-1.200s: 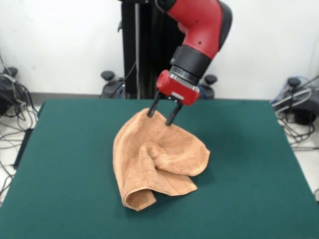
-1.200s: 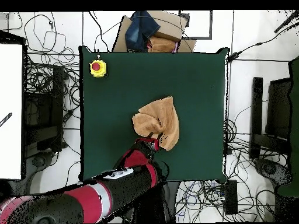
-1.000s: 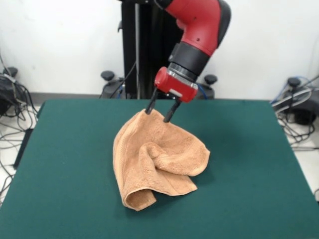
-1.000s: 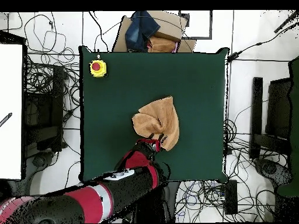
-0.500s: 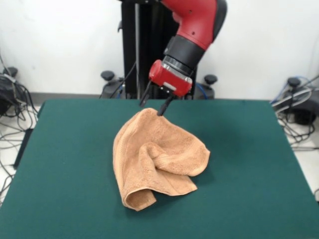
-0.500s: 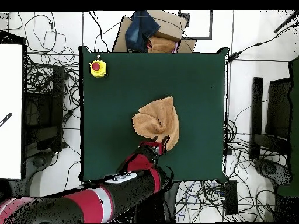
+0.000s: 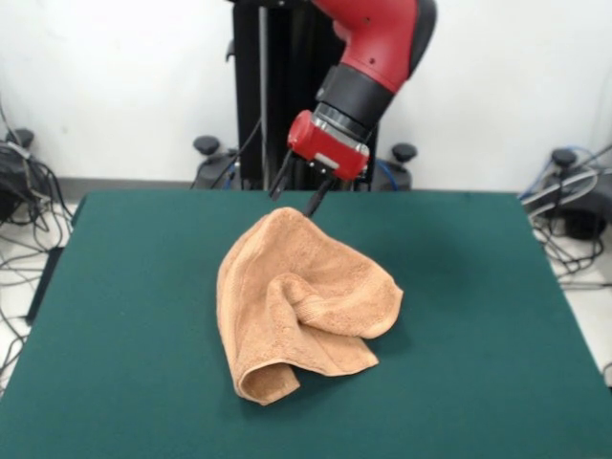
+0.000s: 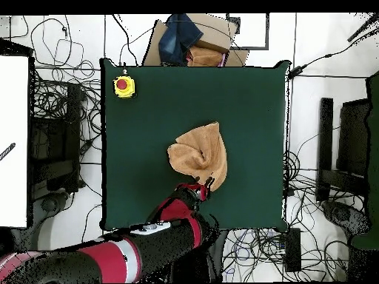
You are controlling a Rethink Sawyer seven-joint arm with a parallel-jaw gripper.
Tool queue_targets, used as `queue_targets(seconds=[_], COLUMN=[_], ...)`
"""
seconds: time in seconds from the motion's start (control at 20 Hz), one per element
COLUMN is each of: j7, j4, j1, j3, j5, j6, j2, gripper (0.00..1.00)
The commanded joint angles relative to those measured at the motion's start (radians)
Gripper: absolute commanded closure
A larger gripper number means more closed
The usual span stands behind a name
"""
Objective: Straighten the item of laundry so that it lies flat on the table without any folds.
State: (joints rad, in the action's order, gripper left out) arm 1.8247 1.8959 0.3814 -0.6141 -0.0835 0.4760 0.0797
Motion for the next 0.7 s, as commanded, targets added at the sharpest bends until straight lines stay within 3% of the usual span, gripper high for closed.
queue_targets(seconds=[0.05,0.45,0.7], j7=[0.178,0.186,0.186], j4=[-0.009,0.003,-0.023], j1=[0.036,0.06,0.08], j3=[0.094,0.094,0.091], j5=[-0.08,-0.099,-0.144], j6=[0.021,0.02,0.055], j2=[-0.05,-0.051,-0.118], gripper=[0.0,0.0,0.0])
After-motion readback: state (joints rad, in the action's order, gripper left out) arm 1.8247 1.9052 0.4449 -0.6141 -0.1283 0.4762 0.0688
